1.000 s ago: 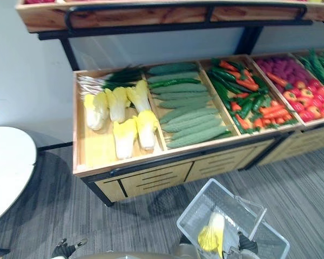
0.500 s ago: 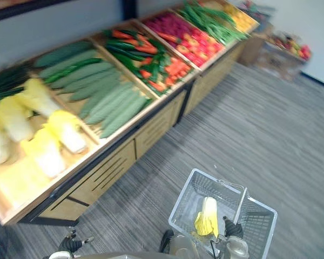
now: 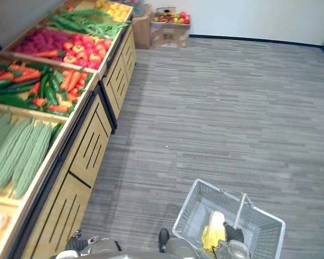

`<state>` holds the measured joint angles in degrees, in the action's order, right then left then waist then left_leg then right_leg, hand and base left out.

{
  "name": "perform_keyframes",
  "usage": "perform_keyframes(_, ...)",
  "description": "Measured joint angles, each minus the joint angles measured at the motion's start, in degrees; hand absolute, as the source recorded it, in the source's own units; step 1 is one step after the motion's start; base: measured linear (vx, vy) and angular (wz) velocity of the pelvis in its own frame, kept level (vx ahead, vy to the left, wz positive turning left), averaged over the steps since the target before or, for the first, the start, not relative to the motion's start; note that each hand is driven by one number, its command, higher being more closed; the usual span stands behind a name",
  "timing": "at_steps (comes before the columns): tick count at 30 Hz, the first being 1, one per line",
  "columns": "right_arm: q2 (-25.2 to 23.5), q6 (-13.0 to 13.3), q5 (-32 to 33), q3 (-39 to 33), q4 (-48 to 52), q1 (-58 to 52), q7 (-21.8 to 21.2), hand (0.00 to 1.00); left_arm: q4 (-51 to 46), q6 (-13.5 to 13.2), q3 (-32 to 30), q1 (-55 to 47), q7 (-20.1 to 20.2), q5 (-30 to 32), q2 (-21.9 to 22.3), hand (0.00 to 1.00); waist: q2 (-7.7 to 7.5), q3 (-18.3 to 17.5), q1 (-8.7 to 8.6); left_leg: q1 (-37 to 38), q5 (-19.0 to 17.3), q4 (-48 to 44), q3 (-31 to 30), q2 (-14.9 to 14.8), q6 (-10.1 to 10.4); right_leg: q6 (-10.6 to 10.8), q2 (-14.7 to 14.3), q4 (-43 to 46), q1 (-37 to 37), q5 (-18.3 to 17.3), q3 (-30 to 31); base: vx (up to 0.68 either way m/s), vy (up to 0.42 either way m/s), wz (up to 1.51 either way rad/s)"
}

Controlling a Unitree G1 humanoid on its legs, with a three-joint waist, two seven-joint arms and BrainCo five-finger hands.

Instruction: Pick vegetable in the basket

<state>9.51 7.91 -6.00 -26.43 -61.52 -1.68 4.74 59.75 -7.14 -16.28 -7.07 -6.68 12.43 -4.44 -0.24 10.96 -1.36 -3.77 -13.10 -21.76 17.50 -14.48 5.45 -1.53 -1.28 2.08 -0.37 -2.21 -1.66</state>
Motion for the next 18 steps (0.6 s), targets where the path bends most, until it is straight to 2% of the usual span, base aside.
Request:
perform_keyframes(1,0.22,0.00,0.01,0.00,0.00,-0.09,0.00,1.00,-0.04,-0.18,0.34,0.07,0.01,0.01,0.17,0.00,0.43,-0.08,0.02,0.06,0.80,3.00,-2.59,1.03,0.10,0.30,0.01,-0.36,-0.31,0.18,0.94,0.02,0.221,-0.71)
perform_keyframes(2,0.63,0.00,0.07,0.03,0.32,-0.06,0.00,1.00,-0.24,-0.40,0.36,0.09,0.01,0.01,0.62,0.00,1.52,-0.24,0.04,0.20,3.38,8.55,-7.05,2.47,0.18,1.17,-0.22,-1.09,-0.79,0.75,2.17,0.03,0.186,-0.48)
perform_keyframes(3,0.97,0.03,0.12,0.02,0.54,-0.07,0.01,1.00,-0.38,-0.44,0.36,0.07,-0.01,0.04,0.92,0.00,2.37,-0.36,0.05,0.29,5.47,10.71,-8.89,2.79,0.31,1.73,-0.64,-1.29,-1.19,1.07,2.45,0.02,0.246,-0.42)
perform_keyframes(4,0.77,-0.10,0.31,0.05,0.34,0.21,0.05,1.00,-0.30,-0.39,0.32,0.53,-0.06,0.13,0.61,0.00,2.65,-0.11,0.07,0.55,6.03,11.74,-9.26,3.26,2.17,2.60,0.01,-1.71,-1.34,1.45,3.23,0.02,0.238,-0.24)
perform_keyframes(6,0.01,0.35,0.35,0.35,0.56,-0.09,0.03,1.00,-0.51,-0.62,0.49,0.48,-0.34,0.14,-0.08,0.00,0.78,-0.09,0.30,0.78,5.55,12.95,-7.60,5.23,2.15,4.64,2.17,-3.22,-0.91,2.86,4.00,0.03,0.225,-0.20)
perform_keyframes(8,-0.51,0.50,0.34,0.49,0.85,-0.39,0.04,1.00,-0.36,-0.58,0.81,-0.17,-0.39,0.24,-0.82,0.00,-0.85,-1.02,0.66,2.48,6.12,15.82,-5.58,7.95,1.24,5.36,4.70,-3.78,-0.99,3.23,5.43,0.08,0.221,-0.23)
perform_keyframes(13,-0.53,0.83,0.35,0.71,1.99,-0.82,-0.03,1.00,-0.37,-0.66,2.78,0.37,-0.37,0.30,-0.85,0.00,-0.67,-1.77,1.37,4.51,6.54,18.69,-3.13,11.48,-0.47,7.42,7.55,-3.94,-1.41,2.61,7.54,0.11,0.174,-0.19)
perform_keyframes(17,-0.65,0.86,0.34,1.64,2.10,-0.20,-0.36,1.00,-0.27,-0.69,3.46,0.10,-0.31,1.29,-1.35,0.00,-0.64,-1.79,1.75,6.34,5.34,19.22,-0.69,11.88,-0.76,8.12,7.55,-2.53,-1.88,2.09,8.56,0.09,0.070,-0.32)
perform_keyframes(18,-0.66,0.90,0.34,1.55,2.11,0.02,-0.38,1.00,-0.29,-0.69,4.22,0.25,-0.14,1.91,-1.74,0.00,-0.60,-1.77,1.68,6.95,4.79,19.17,0.23,11.92,-1.09,8.48,7.33,1.08,-3.48,0.60,8.56,0.07,0.032,-0.35)
